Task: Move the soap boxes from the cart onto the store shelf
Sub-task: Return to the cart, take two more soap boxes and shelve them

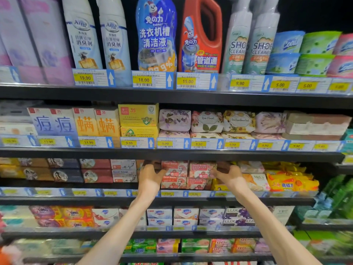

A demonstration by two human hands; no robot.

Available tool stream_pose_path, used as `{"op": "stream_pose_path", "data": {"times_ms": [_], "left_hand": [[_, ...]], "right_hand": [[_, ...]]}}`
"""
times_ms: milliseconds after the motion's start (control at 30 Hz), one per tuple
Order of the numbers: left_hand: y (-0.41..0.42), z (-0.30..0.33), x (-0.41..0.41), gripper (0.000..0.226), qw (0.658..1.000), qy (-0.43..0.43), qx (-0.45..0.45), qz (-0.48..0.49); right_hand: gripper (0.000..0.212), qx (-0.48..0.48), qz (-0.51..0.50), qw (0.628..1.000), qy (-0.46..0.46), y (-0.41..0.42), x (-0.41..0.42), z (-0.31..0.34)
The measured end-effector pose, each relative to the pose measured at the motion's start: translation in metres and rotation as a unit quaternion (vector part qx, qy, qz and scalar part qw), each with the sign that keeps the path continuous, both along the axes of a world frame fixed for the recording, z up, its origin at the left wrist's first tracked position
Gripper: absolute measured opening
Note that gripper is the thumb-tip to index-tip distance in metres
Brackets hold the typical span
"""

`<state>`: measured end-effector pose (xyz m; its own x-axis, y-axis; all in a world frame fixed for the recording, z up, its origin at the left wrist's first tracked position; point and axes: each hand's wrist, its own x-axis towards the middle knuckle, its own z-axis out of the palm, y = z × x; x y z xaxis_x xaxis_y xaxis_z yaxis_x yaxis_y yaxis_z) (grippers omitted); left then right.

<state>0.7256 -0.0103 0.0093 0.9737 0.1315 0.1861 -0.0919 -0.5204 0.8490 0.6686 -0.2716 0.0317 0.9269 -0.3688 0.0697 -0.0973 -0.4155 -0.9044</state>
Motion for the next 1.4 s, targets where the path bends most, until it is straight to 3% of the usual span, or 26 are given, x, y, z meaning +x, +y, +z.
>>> {"op": "stream_pose_path", "data": {"times_ms": [467,733,900,967,1067,1200,1400], "left_hand": [[0.000,-0.004,-0.003,0.028,0.999,-0.020,0.035,0.031],[-0.007,0.005,-0.011,0.027,0.998,-0.009,0.049,0.038],[0.009,0.002,-0.030,0.033,0.997,-0.068,0.017,-0.014],[0.020,0.001,-0.041,0.043,0.995,-0.091,0.031,-0.018],[0.044,0.001,-0.061,0.037,0.989,-0.112,0.092,-0.001],[0.092,-0.003,-0.097,0.040,0.975,-0.107,0.192,0.016],[0.212,-0.009,-0.165,0.040,0.968,-0.124,0.203,0.083]], "right_hand": [[0.015,-0.050,-0.015,0.999,0.015,0.008,0.008,0.003],[0.020,-0.052,-0.022,0.998,0.030,0.008,0.008,0.003],[0.036,-0.063,-0.036,0.997,0.027,0.006,0.001,0.001],[0.036,-0.076,-0.037,0.996,-0.024,0.009,-0.012,-0.001],[0.033,-0.075,0.013,0.992,-0.100,0.026,-0.032,-0.002],[0.028,-0.128,0.143,0.977,-0.098,0.078,-0.040,-0.009],[0.041,-0.221,0.335,0.909,-0.113,0.211,-0.046,0.001]]}}
